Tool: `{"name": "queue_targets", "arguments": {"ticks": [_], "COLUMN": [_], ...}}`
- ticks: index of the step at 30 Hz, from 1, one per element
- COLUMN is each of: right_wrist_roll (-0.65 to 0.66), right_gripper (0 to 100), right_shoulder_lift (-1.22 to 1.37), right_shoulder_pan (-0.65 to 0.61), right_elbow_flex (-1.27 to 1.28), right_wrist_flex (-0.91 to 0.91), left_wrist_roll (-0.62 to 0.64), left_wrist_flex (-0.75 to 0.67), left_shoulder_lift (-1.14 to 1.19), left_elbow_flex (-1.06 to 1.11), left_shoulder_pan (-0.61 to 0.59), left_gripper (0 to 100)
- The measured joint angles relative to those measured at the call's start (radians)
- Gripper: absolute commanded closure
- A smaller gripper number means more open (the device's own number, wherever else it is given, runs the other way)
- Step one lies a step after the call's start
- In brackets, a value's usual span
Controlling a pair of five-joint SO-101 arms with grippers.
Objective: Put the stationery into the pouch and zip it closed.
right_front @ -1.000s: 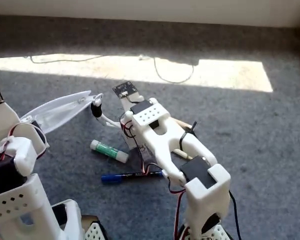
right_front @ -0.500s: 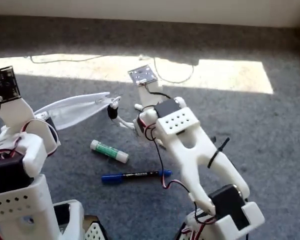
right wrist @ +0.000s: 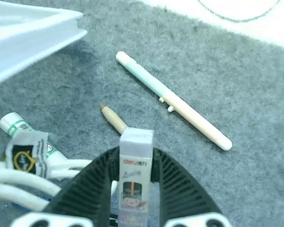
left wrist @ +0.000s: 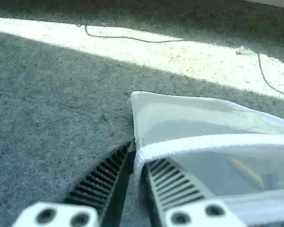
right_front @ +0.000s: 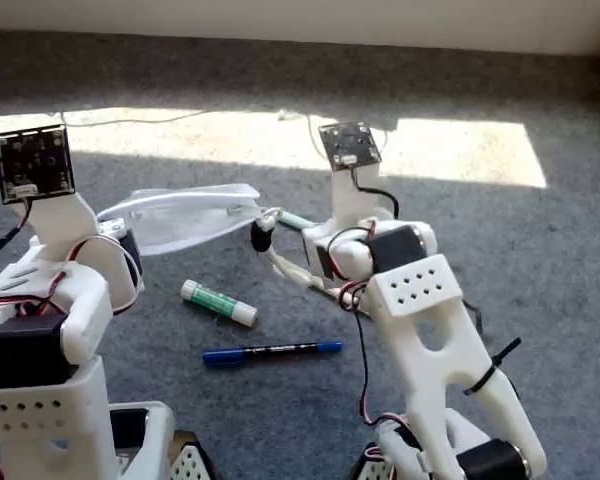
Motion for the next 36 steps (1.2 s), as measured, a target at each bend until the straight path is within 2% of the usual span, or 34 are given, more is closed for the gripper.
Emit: {"name": "queue_targets", "arguments": {"ticks": [9,19,27,36], "right_wrist_roll": [0.0,0.0,0.0,0.0], "right_gripper": [99.0,99.2,99.2,99.2], "right_shoulder_lift": [-0.135,-0.189,-0.348,-0.373], "right_shoulder_pan": [0.0,0.0,-0.003,-0.117], "right_elbow_flex": [0.104,0.107,0.107,0.107], "right_wrist_flex": [-0.074,-0.097,-0.16,-0.348], "left_wrist_roll": [0.0,0.0,0.0,0.035], "left_wrist_flex": [0.011,0.158,0.203,0.21], "left_shoulder_lift": [0.247,0.499,0.583,0.591], "left_elbow_flex": [-0.149,-0.42,-0.539,-0.545], "left_shoulder_pan": [0.012,0.012,0.012,0.012], "left_gripper": [99,99,99,99]}}
